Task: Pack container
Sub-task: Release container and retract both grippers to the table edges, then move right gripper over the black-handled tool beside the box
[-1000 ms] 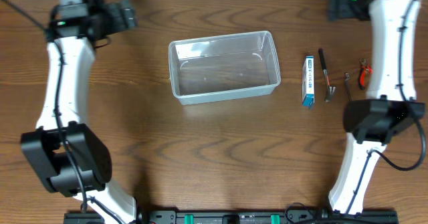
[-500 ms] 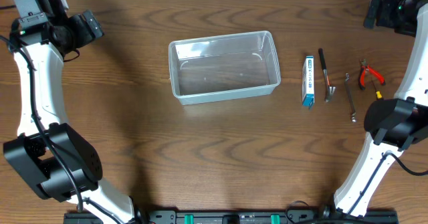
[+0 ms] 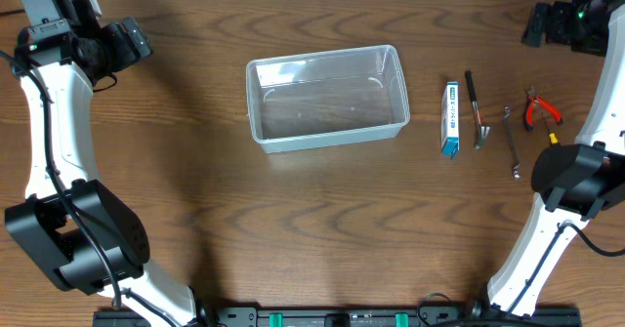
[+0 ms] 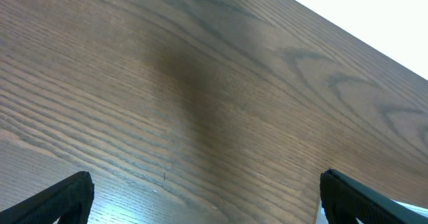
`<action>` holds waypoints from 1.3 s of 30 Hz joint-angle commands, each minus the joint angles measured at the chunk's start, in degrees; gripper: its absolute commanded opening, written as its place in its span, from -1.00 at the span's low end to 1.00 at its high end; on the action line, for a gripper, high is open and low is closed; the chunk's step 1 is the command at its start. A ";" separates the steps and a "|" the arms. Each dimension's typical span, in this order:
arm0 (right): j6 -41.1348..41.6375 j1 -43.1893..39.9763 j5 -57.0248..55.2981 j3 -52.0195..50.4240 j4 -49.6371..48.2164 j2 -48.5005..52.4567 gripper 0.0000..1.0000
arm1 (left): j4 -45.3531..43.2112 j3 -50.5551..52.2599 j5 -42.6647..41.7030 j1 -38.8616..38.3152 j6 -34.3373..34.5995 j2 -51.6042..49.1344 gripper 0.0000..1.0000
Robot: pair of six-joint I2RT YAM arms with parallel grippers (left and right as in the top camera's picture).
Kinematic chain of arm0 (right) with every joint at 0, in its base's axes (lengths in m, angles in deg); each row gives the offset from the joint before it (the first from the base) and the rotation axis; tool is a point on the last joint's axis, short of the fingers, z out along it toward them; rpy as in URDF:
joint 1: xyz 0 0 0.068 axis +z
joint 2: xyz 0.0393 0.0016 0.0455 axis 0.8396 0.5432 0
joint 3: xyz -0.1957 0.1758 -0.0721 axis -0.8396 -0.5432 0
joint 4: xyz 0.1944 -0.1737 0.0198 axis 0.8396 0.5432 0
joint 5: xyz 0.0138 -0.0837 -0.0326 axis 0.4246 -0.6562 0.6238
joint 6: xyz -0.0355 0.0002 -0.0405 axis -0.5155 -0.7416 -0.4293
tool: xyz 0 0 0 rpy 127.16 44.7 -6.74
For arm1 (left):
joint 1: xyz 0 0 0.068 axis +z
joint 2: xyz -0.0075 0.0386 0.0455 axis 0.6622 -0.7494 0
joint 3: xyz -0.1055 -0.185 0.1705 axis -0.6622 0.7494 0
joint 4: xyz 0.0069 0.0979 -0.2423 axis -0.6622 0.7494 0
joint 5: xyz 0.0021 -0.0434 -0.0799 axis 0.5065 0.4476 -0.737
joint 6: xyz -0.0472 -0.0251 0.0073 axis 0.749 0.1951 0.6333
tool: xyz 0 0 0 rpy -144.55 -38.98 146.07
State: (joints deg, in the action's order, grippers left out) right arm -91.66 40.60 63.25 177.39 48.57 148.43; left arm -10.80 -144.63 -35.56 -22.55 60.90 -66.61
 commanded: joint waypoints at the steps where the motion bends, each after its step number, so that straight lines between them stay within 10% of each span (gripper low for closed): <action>1: -1.79 0.39 2.36 0.50 0.33 -0.79 0.98 | 0.22 -0.90 -0.52 0.02 0.26 0.94 0.96; 18: -11.65 2.36 7.37 -21.86 -8.63 -0.61 0.49 | 0.22 -0.90 -0.52 0.02 0.26 0.94 0.96; 22: -12.44 3.43 7.65 -24.04 -8.98 -0.72 0.99 | 0.22 -0.90 -0.52 0.04 0.26 0.94 0.96; 39: -10.95 3.82 3.96 -27.78 -3.19 -18.34 0.98 | 0.22 -0.90 -0.52 0.02 0.26 0.94 0.96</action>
State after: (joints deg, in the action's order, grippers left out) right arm -102.77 44.28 69.00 152.47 45.43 134.29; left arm -10.80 -144.63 -35.56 -22.55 60.90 -66.61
